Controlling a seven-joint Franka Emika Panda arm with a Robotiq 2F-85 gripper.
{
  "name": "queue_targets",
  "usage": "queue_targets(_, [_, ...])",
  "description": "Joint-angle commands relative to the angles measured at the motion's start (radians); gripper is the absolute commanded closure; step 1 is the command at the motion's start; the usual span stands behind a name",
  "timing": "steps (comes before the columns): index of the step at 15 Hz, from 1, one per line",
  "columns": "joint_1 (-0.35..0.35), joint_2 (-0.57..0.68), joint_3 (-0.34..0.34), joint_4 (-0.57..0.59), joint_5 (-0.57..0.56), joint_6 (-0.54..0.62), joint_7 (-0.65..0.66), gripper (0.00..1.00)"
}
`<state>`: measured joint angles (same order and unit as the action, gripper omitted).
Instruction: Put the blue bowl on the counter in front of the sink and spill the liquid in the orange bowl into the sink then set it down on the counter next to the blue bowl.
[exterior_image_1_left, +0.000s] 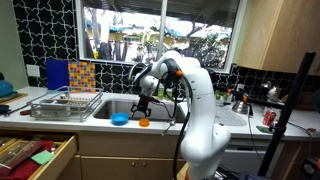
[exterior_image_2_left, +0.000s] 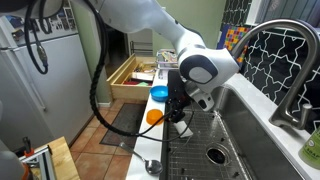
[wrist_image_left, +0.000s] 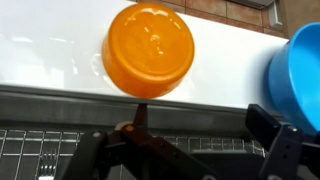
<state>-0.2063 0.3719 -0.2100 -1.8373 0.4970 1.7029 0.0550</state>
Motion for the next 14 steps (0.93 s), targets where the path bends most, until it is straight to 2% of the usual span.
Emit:
queue_targets(1, [-0.005,-0.071,0.010,-0.055,-0.068,0.038,-0.018,0.00])
queue_targets(5, [-0.015,-0.166,0.017,-0.052,-0.098,0.003,-0.116,0.00])
queue_targets(9, [-0.003,-0.300,0.017,-0.063,-0.226,-0.032,-0.226,0.00])
queue_targets(14, [0.006,-0.440,0.023,-0.079,-0.250,-0.084,-0.391,0.00])
